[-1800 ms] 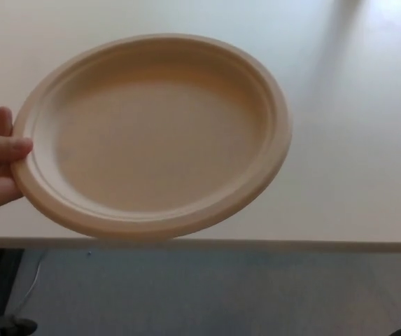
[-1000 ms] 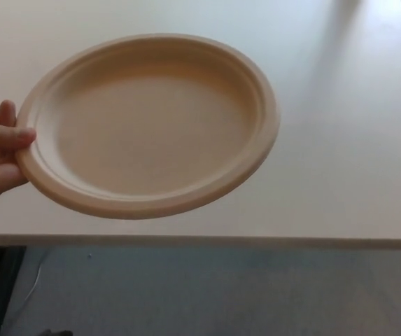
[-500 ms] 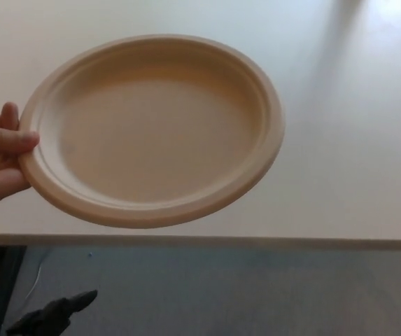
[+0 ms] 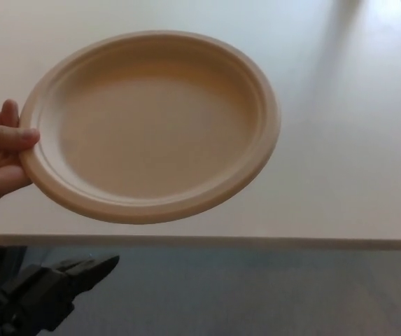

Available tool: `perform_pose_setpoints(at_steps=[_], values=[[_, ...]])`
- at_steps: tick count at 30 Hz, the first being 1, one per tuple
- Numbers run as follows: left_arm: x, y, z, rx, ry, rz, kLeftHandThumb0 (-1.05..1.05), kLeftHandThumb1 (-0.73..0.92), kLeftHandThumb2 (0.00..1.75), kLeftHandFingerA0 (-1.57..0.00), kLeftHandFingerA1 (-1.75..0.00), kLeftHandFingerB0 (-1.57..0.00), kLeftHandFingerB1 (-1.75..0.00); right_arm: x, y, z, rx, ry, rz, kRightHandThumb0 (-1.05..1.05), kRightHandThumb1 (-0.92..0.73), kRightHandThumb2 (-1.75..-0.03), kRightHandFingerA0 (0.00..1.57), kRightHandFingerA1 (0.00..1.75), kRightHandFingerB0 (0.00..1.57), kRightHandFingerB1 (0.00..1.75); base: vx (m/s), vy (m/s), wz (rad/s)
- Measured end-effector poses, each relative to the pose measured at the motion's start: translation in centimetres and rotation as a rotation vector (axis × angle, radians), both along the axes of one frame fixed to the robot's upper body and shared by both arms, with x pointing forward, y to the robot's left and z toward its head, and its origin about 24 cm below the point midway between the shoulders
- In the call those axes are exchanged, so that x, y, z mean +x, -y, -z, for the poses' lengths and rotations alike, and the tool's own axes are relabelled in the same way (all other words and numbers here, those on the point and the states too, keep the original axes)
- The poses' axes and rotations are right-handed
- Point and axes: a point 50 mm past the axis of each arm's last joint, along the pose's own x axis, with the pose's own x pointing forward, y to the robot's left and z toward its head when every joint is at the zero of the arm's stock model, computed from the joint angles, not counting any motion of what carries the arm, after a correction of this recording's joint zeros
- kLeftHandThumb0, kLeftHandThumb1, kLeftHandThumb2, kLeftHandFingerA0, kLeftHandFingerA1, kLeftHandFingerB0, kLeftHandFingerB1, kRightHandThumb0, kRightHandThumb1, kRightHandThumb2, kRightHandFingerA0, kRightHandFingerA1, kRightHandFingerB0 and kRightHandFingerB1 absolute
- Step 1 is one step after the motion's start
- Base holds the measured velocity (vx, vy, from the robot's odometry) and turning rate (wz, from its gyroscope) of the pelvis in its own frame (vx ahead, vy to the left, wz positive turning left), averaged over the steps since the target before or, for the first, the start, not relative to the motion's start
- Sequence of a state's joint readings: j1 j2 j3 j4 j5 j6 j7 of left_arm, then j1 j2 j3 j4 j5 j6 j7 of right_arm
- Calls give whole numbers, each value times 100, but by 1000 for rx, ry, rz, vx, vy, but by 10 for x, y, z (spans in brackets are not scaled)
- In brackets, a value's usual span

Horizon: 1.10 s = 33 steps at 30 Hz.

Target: A person passes a plate to the robot and the robot grabs it with its left hand and places it at the centre of the table infront of it

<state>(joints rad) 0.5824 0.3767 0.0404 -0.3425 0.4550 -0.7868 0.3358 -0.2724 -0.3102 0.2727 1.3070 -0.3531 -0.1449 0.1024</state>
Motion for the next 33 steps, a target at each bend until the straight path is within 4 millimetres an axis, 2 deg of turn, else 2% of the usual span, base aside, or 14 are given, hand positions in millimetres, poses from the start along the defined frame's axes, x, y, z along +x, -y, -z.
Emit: perform_pose_setpoints(at_steps=[3, 13, 14, 19, 20, 21, 24, 26, 27, 28, 29, 31, 32, 33], values=[[-5, 5, -11, -19, 67, 37, -66, 46, 81, -61, -53, -41, -46, 0, 0, 0, 0, 0, 0, -69, -76, -62, 24, 54, 24, 42, 0, 0, 0], [-20, 18, -39, -76, 263, 138, -64, 44, 78, -60, -52, -41, -45, 1, 0, -1, -1, 3, -2, -71, -76, -63, 24, 53, 24, 41, 0, 0, 0], [-20, 19, -40, -77, 272, 143, -61, 43, 77, -62, -53, -47, -47, 1, 0, -1, -1, 3, -2, -70, -76, -63, 25, 53, 25, 41, 0, 0, 0], [-30, 24, -59, -109, 411, 212, -57, 47, 80, -64, -55, -47, -49, 3, 0, -1, -3, 5, -2, -70, -77, -63, 26, 52, 25, 40, 0, 0, 0], [-32, 25, -63, -114, 440, 223, -50, 46, 76, -66, -55, -55, -51, 3, 0, -2, -4, 6, -2, -71, -77, -63, 27, 53, 24, 40, 0, 0, 0], [-33, 25, -65, -117, 459, 230, -45, 50, 61, -69, -45, -64, -44, 4, 0, -2, -4, 6, -3, -72, -78, -63, 28, 53, 23, 40, 0, 0, 0], [-37, 28, -75, -155, 548, 288, -37, 58, 58, -70, -44, -66, -42, 6, 0, -3, -7, 10, -5, -72, -79, -63, 28, 53, 23, 40, 0, 0, 0], [-39, 30, -80, -191, 594, 328, -37, 63, 59, -62, -45, -62, -42, 8, 0, -4, -9, 13, -5, -72, -81, -64, 29, 52, 24, 40, 0, 0, 0], [-40, 30, -81, -206, 606, 345, -37, 68, 61, -56, -45, -70, -52, 9, 0, -4, -10, 14, -6, -72, -83, -64, 29, 53, 24, 40, 0, 0, 0], [-42, 31, -83, -224, 618, 376, -37, 68, 61, -56, -45, -70, -52, 9, 0, -5, -11, 15, -6, -72, -83, -64, 29, 53, 24, 40, 0, 0, 0], [-43, 30, -85, -224, 611, 398, -35, 66, 60, -63, -54, -73, -54, 10, 0, -5, -11, 17, -7, -72, -84, -65, 30, 53, 25, 41, 0, 0, 0], [-44, 27, -87, -219, 593, 429, -33, 70, 61, -55, -53, -65, -52, 10, 0, -5, -11, 18, -8, -74, -84, -65, 32, 54, 24, 41, 0, 0, 0], [-44, 26, -89, -216, 588, 445, -38, 54, 84, -57, -61, -42, -51, 11, 0, -5, -11, 19, -8, -73, -84, -65, 34, 53, 24, 41, 0, 0, 0], [-44, 25, -90, -211, 586, 459, -38, 54, 84, -57, -61, -42, -51, 12, -1, -6, -11, 21, -9, -73, -84, -65, 34, 53, 24, 41, 0, 0, 0]])
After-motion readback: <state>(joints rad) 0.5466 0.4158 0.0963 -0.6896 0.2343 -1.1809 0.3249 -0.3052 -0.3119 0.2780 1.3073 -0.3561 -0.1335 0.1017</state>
